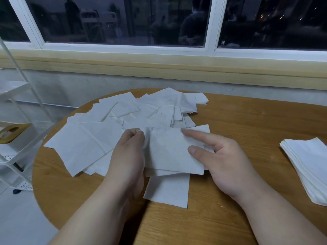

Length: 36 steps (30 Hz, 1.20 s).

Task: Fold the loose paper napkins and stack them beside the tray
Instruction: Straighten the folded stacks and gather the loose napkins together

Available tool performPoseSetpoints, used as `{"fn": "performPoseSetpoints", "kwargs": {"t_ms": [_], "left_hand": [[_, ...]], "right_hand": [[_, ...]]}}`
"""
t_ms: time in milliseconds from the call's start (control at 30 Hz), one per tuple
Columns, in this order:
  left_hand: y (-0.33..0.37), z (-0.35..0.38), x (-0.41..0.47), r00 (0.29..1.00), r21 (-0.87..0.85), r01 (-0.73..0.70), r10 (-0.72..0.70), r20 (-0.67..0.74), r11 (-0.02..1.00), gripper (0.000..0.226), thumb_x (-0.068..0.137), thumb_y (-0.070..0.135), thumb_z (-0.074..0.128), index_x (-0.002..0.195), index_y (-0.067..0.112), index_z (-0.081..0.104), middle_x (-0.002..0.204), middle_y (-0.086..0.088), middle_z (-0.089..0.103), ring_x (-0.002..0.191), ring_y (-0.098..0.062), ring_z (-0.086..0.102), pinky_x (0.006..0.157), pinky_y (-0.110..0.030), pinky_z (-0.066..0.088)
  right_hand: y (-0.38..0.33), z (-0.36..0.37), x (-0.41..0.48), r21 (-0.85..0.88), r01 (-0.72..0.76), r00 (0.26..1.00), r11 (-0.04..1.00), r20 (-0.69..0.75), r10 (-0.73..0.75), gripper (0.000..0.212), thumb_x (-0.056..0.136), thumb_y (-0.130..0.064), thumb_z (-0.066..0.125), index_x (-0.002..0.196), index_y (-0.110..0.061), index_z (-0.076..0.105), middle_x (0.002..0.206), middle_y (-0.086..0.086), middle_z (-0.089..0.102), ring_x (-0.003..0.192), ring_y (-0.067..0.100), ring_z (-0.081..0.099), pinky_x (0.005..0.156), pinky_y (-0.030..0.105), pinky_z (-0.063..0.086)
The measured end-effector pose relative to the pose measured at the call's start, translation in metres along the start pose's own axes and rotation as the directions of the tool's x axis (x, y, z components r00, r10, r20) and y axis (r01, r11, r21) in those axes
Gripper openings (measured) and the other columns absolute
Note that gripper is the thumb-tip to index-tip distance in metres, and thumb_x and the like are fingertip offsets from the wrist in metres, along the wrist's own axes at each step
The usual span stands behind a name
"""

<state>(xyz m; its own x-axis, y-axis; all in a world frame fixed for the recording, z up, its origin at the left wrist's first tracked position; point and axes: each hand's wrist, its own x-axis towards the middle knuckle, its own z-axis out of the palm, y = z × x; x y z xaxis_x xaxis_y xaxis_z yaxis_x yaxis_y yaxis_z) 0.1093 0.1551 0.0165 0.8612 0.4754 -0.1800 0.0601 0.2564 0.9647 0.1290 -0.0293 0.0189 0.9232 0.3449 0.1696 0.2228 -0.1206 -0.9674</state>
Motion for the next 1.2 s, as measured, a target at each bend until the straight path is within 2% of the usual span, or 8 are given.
{"fn": "performPoseSetpoints", "kwargs": {"t_ms": [100, 233, 300, 533, 767, 967, 1100, 1200], "left_hand": [[-0.002, -0.003, 0.003, 0.997, -0.082, 0.026, -0.020, 0.076, 0.996, 0.021, 0.094, 0.015, 0.054, 0.075, 0.019, 0.061, 0.077, -0.007, 0.059, 0.070, -0.023, 0.057, 0.065, -0.036, 0.039], [-0.001, -0.009, 0.003, 0.977, -0.091, 0.061, -0.041, 0.211, 0.994, 0.030, 0.084, 0.041, 0.068, 0.100, 0.017, 0.073, 0.105, -0.003, 0.075, 0.103, -0.024, 0.069, 0.095, -0.041, 0.052], [-0.001, -0.008, 0.001, 0.968, 0.008, -0.056, 0.052, 0.245, 0.998, 0.008, 0.089, 0.034, 0.069, 0.088, 0.029, 0.075, 0.095, 0.001, 0.076, 0.090, -0.020, 0.073, 0.074, -0.036, 0.059], [0.001, -0.007, -0.002, 0.967, -0.086, -0.013, 0.035, 0.252, 0.996, 0.015, 0.099, 0.014, 0.058, 0.109, 0.009, 0.068, 0.103, -0.011, 0.077, 0.095, -0.029, 0.074, 0.076, -0.039, 0.057], [-0.002, 0.000, -0.006, 0.954, -0.197, 0.090, -0.028, 0.298, 0.976, 0.022, 0.099, 0.008, 0.056, 0.119, 0.003, 0.062, 0.112, -0.014, 0.074, 0.104, -0.032, 0.072, 0.094, -0.047, 0.054], [-0.006, -0.009, 0.002, 0.970, 0.177, -0.188, 0.154, 0.187, 0.966, 0.024, 0.085, -0.001, 0.069, 0.088, 0.022, 0.063, 0.097, 0.009, 0.074, 0.079, -0.019, 0.071, 0.069, -0.041, 0.057], [-0.005, -0.016, 0.003, 0.952, 0.532, -0.304, 0.240, 0.187, 0.791, 0.036, 0.083, 0.020, 0.073, 0.106, 0.040, 0.054, 0.105, 0.019, 0.063, 0.075, 0.000, 0.063, 0.070, -0.029, 0.052], [-0.004, -0.020, 0.004, 0.935, 0.848, -0.345, 0.219, 0.277, 0.401, 0.023, 0.085, 0.040, 0.065, 0.103, 0.038, 0.050, 0.103, 0.016, 0.054, 0.080, -0.001, 0.056, 0.068, -0.028, 0.043]], "right_hand": [[0.000, 0.000, 0.002, -0.115, -0.075, 0.996, 0.990, -0.054, 0.069, 0.039, 0.097, -0.007, 0.058, 0.088, -0.037, 0.081, 0.097, -0.022, 0.075, 0.095, 0.002, 0.068, 0.089, 0.029, 0.054], [0.000, -0.003, 0.003, -0.081, -0.075, 0.990, 0.994, -0.127, 0.064, 0.040, 0.100, -0.006, 0.054, 0.088, -0.034, 0.080, 0.092, -0.019, 0.076, 0.087, 0.003, 0.070, 0.073, 0.014, 0.051], [0.000, -0.003, 0.003, -0.027, -0.078, 0.987, 0.997, -0.142, 0.074, 0.040, 0.100, -0.004, 0.054, 0.088, -0.032, 0.081, 0.092, -0.017, 0.077, 0.086, 0.000, 0.070, 0.070, 0.010, 0.049], [0.002, 0.001, 0.005, 0.067, -0.053, 0.989, 0.996, -0.138, 0.062, 0.033, 0.101, -0.008, 0.054, 0.105, -0.029, 0.078, 0.108, -0.010, 0.076, 0.108, 0.009, 0.068, 0.105, 0.043, 0.048], [0.008, 0.000, 0.005, 0.196, -0.032, 0.997, 0.980, -0.067, 0.046, 0.029, 0.095, -0.008, 0.064, 0.108, -0.029, 0.078, 0.113, -0.001, 0.076, 0.115, 0.019, 0.067, 0.105, 0.043, 0.048], [0.007, -0.001, 0.006, 0.045, -0.060, 0.981, 0.997, -0.180, 0.067, 0.039, 0.095, 0.002, 0.059, 0.093, -0.032, 0.080, 0.092, -0.005, 0.079, 0.091, 0.026, 0.073, 0.086, 0.043, 0.058], [0.007, -0.010, 0.008, -0.106, -0.061, 0.946, 0.993, -0.323, 0.024, 0.043, 0.098, -0.002, 0.053, 0.088, -0.036, 0.078, 0.058, -0.018, 0.067, 0.046, 0.015, 0.051, 0.049, 0.020, 0.041], [0.007, -0.013, 0.009, -0.184, -0.081, 0.920, 0.980, -0.391, 0.003, 0.047, 0.097, -0.001, 0.049, 0.084, -0.039, 0.076, 0.051, -0.016, 0.062, 0.039, 0.007, 0.036, 0.038, 0.018, 0.025]]}}
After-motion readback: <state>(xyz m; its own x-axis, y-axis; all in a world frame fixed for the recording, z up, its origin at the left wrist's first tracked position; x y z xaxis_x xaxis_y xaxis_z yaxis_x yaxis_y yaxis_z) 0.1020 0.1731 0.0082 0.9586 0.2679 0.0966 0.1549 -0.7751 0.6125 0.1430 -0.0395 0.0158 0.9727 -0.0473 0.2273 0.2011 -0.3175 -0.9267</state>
